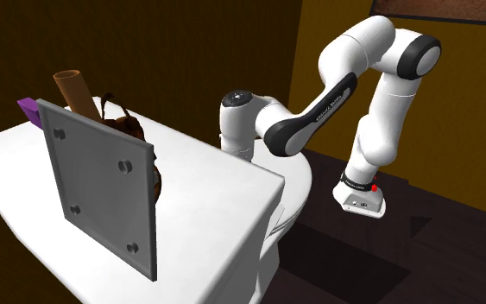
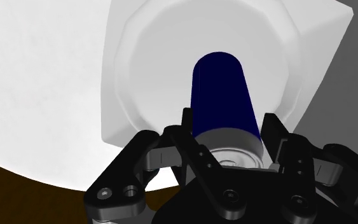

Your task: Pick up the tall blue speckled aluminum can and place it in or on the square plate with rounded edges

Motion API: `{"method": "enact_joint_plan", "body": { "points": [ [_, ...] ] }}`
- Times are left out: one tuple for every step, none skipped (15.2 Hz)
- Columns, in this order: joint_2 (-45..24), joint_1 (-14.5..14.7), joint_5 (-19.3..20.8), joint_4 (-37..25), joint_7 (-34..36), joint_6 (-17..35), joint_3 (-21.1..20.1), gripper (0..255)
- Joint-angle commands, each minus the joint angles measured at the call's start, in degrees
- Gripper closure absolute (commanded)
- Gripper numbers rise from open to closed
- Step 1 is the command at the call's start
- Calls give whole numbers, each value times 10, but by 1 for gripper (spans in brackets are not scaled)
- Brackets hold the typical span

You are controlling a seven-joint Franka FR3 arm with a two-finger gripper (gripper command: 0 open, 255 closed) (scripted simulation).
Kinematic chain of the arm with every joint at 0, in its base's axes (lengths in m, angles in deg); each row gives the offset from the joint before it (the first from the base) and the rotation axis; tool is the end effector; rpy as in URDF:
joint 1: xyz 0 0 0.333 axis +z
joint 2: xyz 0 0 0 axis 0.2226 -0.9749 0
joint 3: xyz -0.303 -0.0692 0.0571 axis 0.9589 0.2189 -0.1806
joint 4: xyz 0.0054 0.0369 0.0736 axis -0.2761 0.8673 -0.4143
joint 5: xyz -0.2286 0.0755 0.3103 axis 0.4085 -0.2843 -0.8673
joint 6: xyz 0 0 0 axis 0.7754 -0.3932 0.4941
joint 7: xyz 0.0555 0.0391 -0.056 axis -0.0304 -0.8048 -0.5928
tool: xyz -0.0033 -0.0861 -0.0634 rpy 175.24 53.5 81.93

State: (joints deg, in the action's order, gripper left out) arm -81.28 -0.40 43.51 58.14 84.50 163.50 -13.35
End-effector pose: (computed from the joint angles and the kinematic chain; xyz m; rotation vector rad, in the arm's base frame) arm 0.3519 0.4239 0.4170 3.1250 0.0557 0.0327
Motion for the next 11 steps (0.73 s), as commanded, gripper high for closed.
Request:
{"method": "enact_joint_plan", "body": {
  "points": [
    [-2, 1, 2, 2, 2, 5, 0, 255],
    [-2, 1, 2, 2, 2, 5, 0, 255],
    [-2, 1, 2, 2, 2, 5, 0, 255],
    [-2, 1, 2, 2, 2, 5, 0, 255],
    [-2, 1, 2, 2, 2, 5, 0, 255],
    [-2, 1, 2, 2, 2, 5, 0, 255],
    [-2, 1, 2, 2, 2, 5, 0, 255],
    [-2, 1, 2, 2, 2, 5, 0, 0],
    [-2, 1, 2, 2, 2, 4, 0, 0],
    [-2, 1, 2, 2, 2, 4, 0, 0],
    [-2, 1, 2, 2, 2, 5, 0, 0]
  ]
}}
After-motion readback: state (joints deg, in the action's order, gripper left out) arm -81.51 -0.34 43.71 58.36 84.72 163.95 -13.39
